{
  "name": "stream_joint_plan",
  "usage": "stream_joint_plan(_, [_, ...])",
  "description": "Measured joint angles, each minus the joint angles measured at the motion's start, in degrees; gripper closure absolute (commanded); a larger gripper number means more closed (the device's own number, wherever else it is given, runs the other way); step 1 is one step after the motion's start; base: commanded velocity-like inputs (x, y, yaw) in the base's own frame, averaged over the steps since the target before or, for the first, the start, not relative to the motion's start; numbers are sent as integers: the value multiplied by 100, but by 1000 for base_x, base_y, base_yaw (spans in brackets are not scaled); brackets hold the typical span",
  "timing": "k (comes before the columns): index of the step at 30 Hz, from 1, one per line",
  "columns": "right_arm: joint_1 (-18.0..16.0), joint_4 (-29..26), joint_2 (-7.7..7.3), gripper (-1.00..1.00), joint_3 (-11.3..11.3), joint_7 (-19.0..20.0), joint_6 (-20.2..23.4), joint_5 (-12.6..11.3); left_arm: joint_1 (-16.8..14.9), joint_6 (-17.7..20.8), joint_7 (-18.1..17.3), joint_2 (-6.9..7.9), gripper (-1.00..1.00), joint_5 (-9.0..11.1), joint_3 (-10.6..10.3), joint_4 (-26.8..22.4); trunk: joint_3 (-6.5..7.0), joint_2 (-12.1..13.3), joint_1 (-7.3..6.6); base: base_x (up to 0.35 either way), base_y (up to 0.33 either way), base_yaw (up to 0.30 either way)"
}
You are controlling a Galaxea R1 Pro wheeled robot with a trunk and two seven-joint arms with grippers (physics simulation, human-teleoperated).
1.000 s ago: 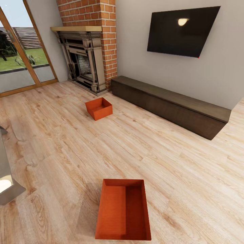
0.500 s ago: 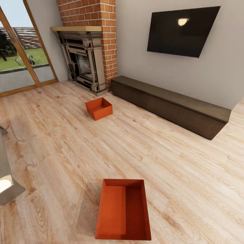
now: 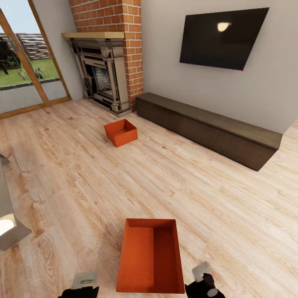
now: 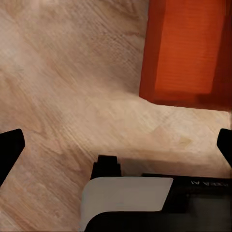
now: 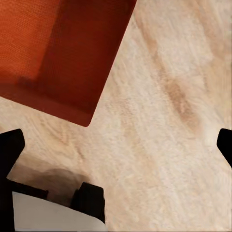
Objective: Move the two storage containers from the living room to the garage. In the garage, place one container on the floor and stack the other container on top of it (either order is fine).
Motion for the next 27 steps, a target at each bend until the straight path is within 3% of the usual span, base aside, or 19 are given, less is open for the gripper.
stream_joint_plan(2, [-295, -24, 15, -100, -3, -95, 12, -8, -153, 218, 9, -8, -100, -2, -1, -173, 0, 0, 0, 0, 0, 0])
stream_joint_plan(3, [-627, -30, 41, -100, -11, -250, 20, -19, -466, 388, 17, -23, -100, 7, -14, -265, 1, 0, 0, 0, 0, 0])
stream_joint_plan(6, [-1072, -7, 119, -100, -11, -436, 25, -36, -901, 467, 24, -33, -100, 10, -26, -221, 0, 0, 0, 0, 0, 0])
stream_joint_plan(10, [-1491, 23, 459, -100, -13, -701, 5, -47, -1624, 496, 35, -64, -100, 6, -37, 270, 0, 0, 0, 0, 0, 0])
stream_joint_plan(11, [-1664, 41, 647, -100, -5, -873, -33, -50, -2133, 471, 36, -121, -100, -3, -47, 868, 1, 1, 1, 0, 0, 0])
stream_joint_plan(12, [-1749, 96, 730, -100, -11, -922, -45, -76, -2365, 452, 35, -149, -100, -7, -53, 1071, 0, 0, 0, 0, 0, 0])
stream_joint_plan(13, [-1826, 245, 809, -100, -15, -952, -76, -152, -2535, 427, 33, -190, -100, -12, -60, 1289, 0, 0, 0, 0, 0, 0])
stream_joint_plan(14, [-2164, 1167, 1021, -100, -21, -994, -549, -812, -2938, 223, 33, -421, -100, -77, -90, 1966, 0, 1, 1, 0, 0, 0])
stream_joint_plan(15, [-2308, 1629, 1091, -100, -19, -1003, -859, -1111, -3073, 70, 37, -550, -100, -181, -95, 2267, 0, 0, 0, 0, 0, 0])
stream_joint_plan(16, [-2361, 1835, 1119, -100, -13, -1007, -1006, -1237, -3130, -19, 39, -613, -100, -255, -96, 2424, -1, 0, 0, 0, 0, 0])
stream_joint_plan(17, [-2457, 2327, 1197, -100, -1, -1022, -1349, -1484, -3285, -294, 61, -788, -100, -505, -99, 2923, -1, 0, 0, 0, 0, 0])
stream_joint_plan(19, [-2522, 2735, 1316, -100, 24, -1033, -1609, -1653, -3515, -673, 213, -969, -100, -881, -87, 3666, -1, 0, 0, 0, 0, 0])
stream_joint_plan(21, [-2543, 2893, 1370, -100, 29, -1035, -1718, -1715, -3672, -948, 407, -1032, -100, -1040, -80, 4136, -1, 0, 0, 0, 0, 0])
stream_joint_plan(23, [-2555, 2998, 1401, -100, 25, -1032, -1799, -1760, -3801, -1191, 602, -1072, -100, -1100, -75, 4500, -1, 0, 0, 0, 0, 0])
stream_joint_plan(27, [-2562, 3064, 1409, -100, -9, -1031, -1859, -1821, -3878, -1353, 716, -1097, -100, -1097, -62, 4744, -1, 0, 0, 0, 0, 0])
